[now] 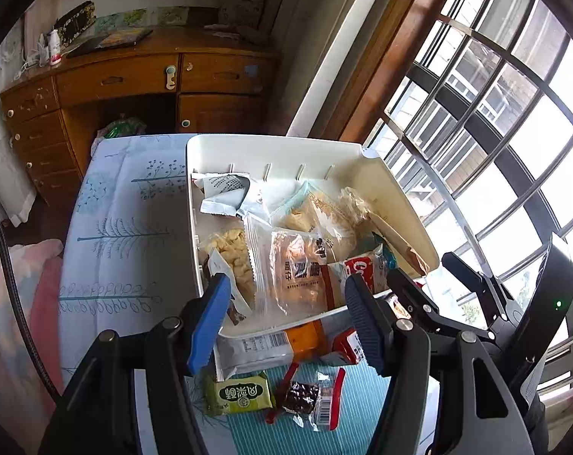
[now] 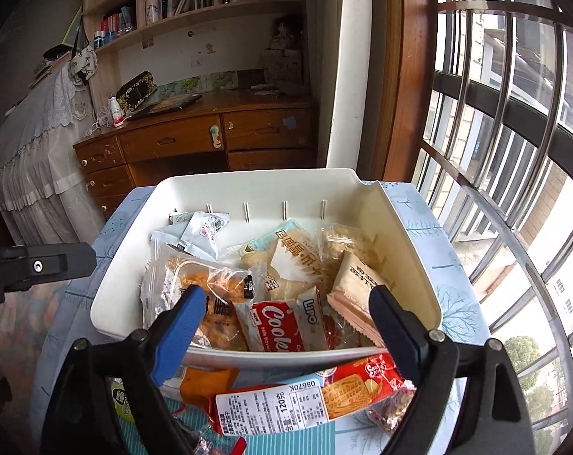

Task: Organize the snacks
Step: 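Withdraw both grippers from the tray toward the remaining snacks on the cloth, then grasp the clear red-tabbed packet with the left gripper while the right grasps the nut bag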

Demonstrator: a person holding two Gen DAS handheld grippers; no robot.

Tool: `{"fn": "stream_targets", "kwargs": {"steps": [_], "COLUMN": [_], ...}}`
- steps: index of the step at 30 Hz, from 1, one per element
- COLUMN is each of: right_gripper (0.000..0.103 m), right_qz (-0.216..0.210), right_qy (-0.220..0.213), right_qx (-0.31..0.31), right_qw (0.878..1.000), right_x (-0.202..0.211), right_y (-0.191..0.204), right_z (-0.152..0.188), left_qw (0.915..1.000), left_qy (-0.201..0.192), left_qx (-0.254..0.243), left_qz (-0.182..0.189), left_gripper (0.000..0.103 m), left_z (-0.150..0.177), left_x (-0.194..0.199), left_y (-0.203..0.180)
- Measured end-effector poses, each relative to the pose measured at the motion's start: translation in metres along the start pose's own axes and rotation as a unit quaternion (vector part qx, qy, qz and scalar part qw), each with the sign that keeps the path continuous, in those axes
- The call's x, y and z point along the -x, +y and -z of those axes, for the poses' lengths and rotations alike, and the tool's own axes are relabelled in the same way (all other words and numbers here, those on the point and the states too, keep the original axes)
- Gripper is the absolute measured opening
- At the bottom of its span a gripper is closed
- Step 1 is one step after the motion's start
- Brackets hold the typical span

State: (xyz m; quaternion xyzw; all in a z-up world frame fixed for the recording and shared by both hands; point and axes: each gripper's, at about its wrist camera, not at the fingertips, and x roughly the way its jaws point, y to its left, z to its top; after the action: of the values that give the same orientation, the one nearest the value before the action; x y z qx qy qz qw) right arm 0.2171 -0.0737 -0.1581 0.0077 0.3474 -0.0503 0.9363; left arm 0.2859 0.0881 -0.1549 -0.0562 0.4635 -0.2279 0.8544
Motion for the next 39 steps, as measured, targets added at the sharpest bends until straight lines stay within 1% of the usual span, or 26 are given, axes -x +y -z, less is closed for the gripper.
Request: {"fn": "stream_targets", "kwargs": {"steps": [3, 10, 17, 19, 21, 32, 39], "right_gripper": [0.089, 0.089, 0.089, 0.089, 0.089, 0.089, 0.089], "right_qz": [0.017, 0.038, 0.053, 0.056, 0.06, 0.077, 0.08], "right_qy": [-0.003, -0.009, 0.0, 0.003, 0.008, 0.046, 0.072], "right_qx": [-0.006, -0.03, -0.044, -0.047, -0.051, -0.084, -0.107], "right_qw": [1.0, 0.999, 0.998, 0.997, 0.997, 0.992, 0.988], "right_x": [0.011, 0.035, 0.049, 0.052, 0.053, 0.049, 0.04], "right_y": [0.0, -0.005, -0.009, -0.011, -0.014, -0.037, -0.055], "right_z": [0.007, 0.02, 0.038, 0.044, 0.05, 0.086, 0.106], "left_qw": [0.9999, 0.9991, 0.9976, 0.997, 0.9959, 0.9873, 0.9801], "left_qy": [0.004, 0.012, 0.038, 0.047, 0.063, 0.125, 0.167], "left_qx": [-0.01, -0.033, -0.05, -0.054, -0.061, -0.098, -0.107], "left_qz": [0.009, 0.025, 0.03, 0.029, 0.023, 0.008, -0.005], "left_gripper": [0.062, 0.063, 0.067, 0.069, 0.074, 0.078, 0.078], "left_z": [0.01, 0.03, 0.05, 0.055, 0.06, 0.083, 0.094], "left_x": [0.009, 0.022, 0.023, 0.019, 0.014, -0.019, -0.047], "left_y": [-0.002, -0.008, -0.014, -0.017, -0.02, -0.044, -0.056]}}
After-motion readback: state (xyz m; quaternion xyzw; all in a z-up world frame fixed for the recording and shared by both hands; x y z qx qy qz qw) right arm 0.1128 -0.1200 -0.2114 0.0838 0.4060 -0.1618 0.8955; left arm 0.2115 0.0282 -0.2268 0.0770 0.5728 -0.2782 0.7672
